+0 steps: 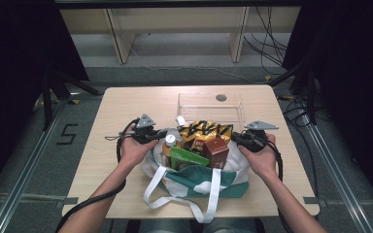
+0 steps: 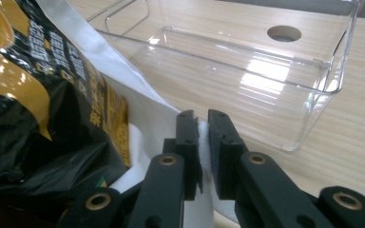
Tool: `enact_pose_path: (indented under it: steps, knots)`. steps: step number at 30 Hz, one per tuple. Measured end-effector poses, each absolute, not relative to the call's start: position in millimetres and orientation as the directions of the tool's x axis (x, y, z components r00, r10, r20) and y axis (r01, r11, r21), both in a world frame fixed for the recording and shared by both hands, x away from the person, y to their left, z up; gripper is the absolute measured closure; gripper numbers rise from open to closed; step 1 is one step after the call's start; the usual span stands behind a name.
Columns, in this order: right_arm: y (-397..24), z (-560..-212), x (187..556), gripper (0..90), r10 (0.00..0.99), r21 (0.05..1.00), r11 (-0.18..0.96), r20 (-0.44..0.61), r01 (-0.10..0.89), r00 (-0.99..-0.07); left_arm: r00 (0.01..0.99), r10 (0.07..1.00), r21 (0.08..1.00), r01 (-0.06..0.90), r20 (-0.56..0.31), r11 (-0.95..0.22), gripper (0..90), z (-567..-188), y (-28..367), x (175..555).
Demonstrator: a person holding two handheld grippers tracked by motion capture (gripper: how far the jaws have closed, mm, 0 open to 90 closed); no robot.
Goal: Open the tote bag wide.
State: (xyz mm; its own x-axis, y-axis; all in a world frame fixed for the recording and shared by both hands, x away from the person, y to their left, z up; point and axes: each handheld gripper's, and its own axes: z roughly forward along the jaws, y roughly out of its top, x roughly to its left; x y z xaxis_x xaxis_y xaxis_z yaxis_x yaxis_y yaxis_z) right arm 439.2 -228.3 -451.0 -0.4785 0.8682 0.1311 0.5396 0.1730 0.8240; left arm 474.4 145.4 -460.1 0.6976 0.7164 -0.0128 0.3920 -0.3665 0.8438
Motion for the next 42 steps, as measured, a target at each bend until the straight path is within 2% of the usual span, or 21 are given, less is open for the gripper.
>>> enact_pose_path:
  steps: [2, 5, 8, 11, 12, 14, 17, 22, 23, 31, 32, 35, 36, 37, 38, 41, 42]
  knots:
    - [-227.3, -452.7, 439.7, 83.9, 0.865, 0.814, 0.177, 0.139, 0.554, -0.482, 0.687, 0.726, 0.848, 0.401, -0.029, -0.346, 85.2, -462.7, 143.6, 474.4]
    - [-229.8, -456.8, 443.2, 83.8, 0.861, 0.824, 0.211, 0.098, 0.527, -0.498, 0.682, 0.731, 0.847, 0.407, -0.032, -0.342, 84.7, -466.5, 143.6, 474.8]
    - [-229.8, -456.6, 442.6, 83.5, 0.861, 0.815, 0.21, 0.107, 0.54, -0.497, 0.687, 0.726, 0.84, 0.402, -0.013, -0.365, 83.6, -465.4, 145.5, 474.6]
    - [-230.1, -453.1, 441.2, 79.8, 0.86, 0.821, 0.189, 0.126, 0.539, -0.494, 0.679, 0.734, 0.845, 0.406, -0.025, -0.347, 80.7, -460.6, 148.6, 473.0]
    - [-230.7, -451.0, 440.4, 78.0, 0.864, 0.822, 0.185, 0.126, 0.539, -0.488, 0.669, 0.741, 0.859, 0.411, -0.057, -0.305, 79.7, -459.2, 149.0, 472.1]
    - [-233.1, -446.2, 438.6, 74.8, 0.865, 0.832, 0.181, 0.12, 0.525, -0.488, 0.673, 0.738, 0.857, 0.403, -0.039, -0.322, 77.2, -456.0, 152.1, 471.0]
    - [-234.5, -438.8, 435.8, 70.5, 0.866, 0.837, 0.171, 0.124, 0.52, -0.484, 0.661, 0.75, 0.864, 0.385, -0.013, -0.324, 71.9, -450.7, 154.4, 467.5]
    - [-237.7, -423.3, 429.7, 64.8, 0.885, 0.853, 0.14, 0.12, 0.504, -0.449, 0.636, 0.772, 0.89, 0.353, 0.0, -0.29, 56.6, -441.0, 159.3, 462.6]
    - [-240.5, -421.5, 431.2, 63.2, 0.878, 0.866, 0.16, 0.094, 0.474, -0.469, 0.627, 0.779, 0.893, 0.35, 0.001, -0.283, 53.5, -438.5, 161.1, 461.2]
    - [-245.7, -411.6, 428.9, 52.8, 0.889, 0.882, 0.121, 0.109, 0.456, -0.446, 0.595, 0.803, 0.932, 0.307, -0.028, -0.195, 40.9, -424.0, 179.5, 442.3]
    - [-245.4, -410.5, 427.3, 52.3, 0.889, 0.876, 0.093, 0.14, 0.472, -0.435, 0.584, 0.811, 0.934, 0.306, -0.031, -0.184, 39.5, -423.0, 182.5, 438.7]
    - [-249.7, -408.7, 428.2, 51.2, 0.891, 0.888, 0.108, 0.113, 0.446, -0.441, 0.571, 0.821, 0.952, 0.26, -0.019, -0.159, 37.5, -417.9, 197.4, 431.7]
    - [-248.1, -407.9, 426.6, 51.0, 0.894, 0.883, 0.074, 0.147, 0.463, -0.424, 0.565, 0.825, 0.957, 0.253, -0.025, -0.144, 37.5, -416.9, 201.7, 428.5]
    - [-250.6, -408.2, 428.8, 50.8, 0.89, 0.895, 0.102, 0.113, 0.434, -0.442, 0.558, 0.829, 0.957, 0.255, -0.031, -0.135, 37.5, -416.6, 204.4, 425.2]
    - [-247.9, -406.3, 426.0, 50.5, 0.896, 0.882, 0.065, 0.154, 0.466, -0.417, 0.545, 0.837, 0.956, 0.264, -0.04, -0.126, 37.5, -417.6, 208.1, 418.8]
    - [-249.5, -403.8, 427.4, 49.5, 0.893, 0.894, 0.097, 0.116, 0.437, -0.436, 0.519, 0.854, 0.956, 0.266, -0.031, -0.127, 37.6, -424.0, 216.8, 406.5]
    - [-246.9, -403.7, 426.5, 48.9, 0.897, 0.897, 0.067, 0.138, 0.436, -0.42, 0.514, 0.857, 0.956, 0.264, -0.029, -0.126, 37.7, -426.4, 218.8, 404.2]
